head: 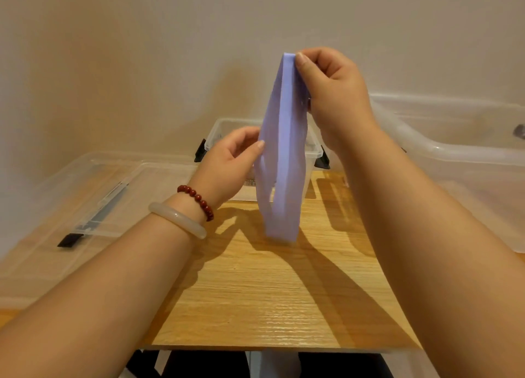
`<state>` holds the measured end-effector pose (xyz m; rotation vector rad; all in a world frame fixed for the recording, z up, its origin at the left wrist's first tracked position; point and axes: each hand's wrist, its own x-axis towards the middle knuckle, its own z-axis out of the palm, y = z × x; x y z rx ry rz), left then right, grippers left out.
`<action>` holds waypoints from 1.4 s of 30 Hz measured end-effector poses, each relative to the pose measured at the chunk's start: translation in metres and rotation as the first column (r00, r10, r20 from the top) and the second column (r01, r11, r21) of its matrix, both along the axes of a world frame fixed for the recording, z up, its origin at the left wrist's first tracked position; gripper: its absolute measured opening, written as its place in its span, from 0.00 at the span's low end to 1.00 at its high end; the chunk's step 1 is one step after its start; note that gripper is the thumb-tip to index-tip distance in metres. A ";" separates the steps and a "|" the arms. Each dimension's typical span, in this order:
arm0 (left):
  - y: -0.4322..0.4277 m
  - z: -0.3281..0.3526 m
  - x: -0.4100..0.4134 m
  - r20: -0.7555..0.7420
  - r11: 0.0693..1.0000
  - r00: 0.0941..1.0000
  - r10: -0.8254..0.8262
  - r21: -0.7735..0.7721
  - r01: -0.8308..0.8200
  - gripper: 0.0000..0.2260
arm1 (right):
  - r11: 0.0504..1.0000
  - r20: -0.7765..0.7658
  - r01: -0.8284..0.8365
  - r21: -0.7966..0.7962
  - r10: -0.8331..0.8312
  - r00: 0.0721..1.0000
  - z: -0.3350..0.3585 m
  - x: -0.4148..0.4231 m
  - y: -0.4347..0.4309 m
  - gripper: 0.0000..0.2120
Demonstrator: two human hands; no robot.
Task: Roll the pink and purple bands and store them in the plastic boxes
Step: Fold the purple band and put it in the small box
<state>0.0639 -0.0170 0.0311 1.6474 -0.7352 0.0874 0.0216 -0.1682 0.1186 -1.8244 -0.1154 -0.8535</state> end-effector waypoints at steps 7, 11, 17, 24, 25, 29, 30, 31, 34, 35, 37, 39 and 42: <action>-0.003 0.023 0.001 0.059 0.998 0.998 0.006 -0.070 -0.002 0.10 | 0.999 -0.012 0.000 -0.055 0.000 1.000 0.004 0.005 0.006 0.08; -0.005 0.022 0.000 0.041 0.996 0.999 0.034 -0.088 -0.030 0.09 | 0.998 -0.047 0.001 -0.061 -0.004 0.999 -0.004 0.006 0.005 0.08; -0.009 0.025 -0.001 -0.004 0.996 1.000 0.017 -0.091 -0.017 0.10 | 0.997 -0.096 -0.022 -0.080 0.014 0.995 -0.017 0.004 0.000 0.07; -0.017 0.025 -0.003 -0.013 0.995 1.000 -0.011 -0.098 0.010 0.09 | 1.000 -0.033 -0.026 -0.010 0.026 0.999 -0.013 0.002 0.000 0.03; -0.017 0.026 -0.003 -0.012 0.992 1.000 -0.010 -0.126 0.009 0.10 | 1.000 -0.033 -0.030 -0.008 0.030 0.999 -0.013 0.002 -0.001 0.03; -0.018 0.039 0.000 -0.022 0.975 1.000 0.011 -0.223 -0.015 0.09 | 1.000 -0.054 -0.027 0.008 0.027 0.998 -0.016 0.000 -0.002 0.04; -0.019 0.040 0.001 -0.029 0.972 0.999 0.025 -0.234 -0.031 0.08 | 1.000 -0.054 -0.018 0.021 0.019 0.998 -0.018 -0.001 -0.002 0.04; -0.020 0.040 0.002 -0.037 0.969 0.999 0.039 -0.242 -0.047 0.06 | 0.999 -0.054 -0.007 0.031 0.009 0.999 -0.019 -0.001 -0.001 0.04; -0.022 0.037 0.000 -0.070 0.961 0.994 0.079 -0.259 -0.095 0.05 | 0.998 -0.066 0.003 0.059 0.001 0.998 -0.026 -0.001 0.002 0.03; -0.023 0.034 -0.002 -0.081 0.958 0.992 0.092 -0.263 -0.111 0.05 | 0.999 -0.076 0.019 0.046 -0.016 0.997 -0.029 0.000 0.003 0.03; -0.024 0.028 -0.003 -0.089 0.946 0.984 0.155 -0.275 -0.173 0.04 | 0.988 -0.069 0.145 -0.044 -0.148 0.987 -0.037 0.000 0.004 0.05; -0.024 0.022 -0.005 -0.075 0.920 0.967 0.245 -0.298 -0.256 0.04 | 0.961 -0.021 0.267 -0.068 -0.269 0.963 -0.046 -0.003 0.007 0.07; -0.024 0.017 -0.009 0.016 0.930 0.960 0.280 -0.252 -0.267 0.04 | 0.989 -0.109 0.145 0.040 -0.140 0.984 -0.061 -0.007 0.017 0.10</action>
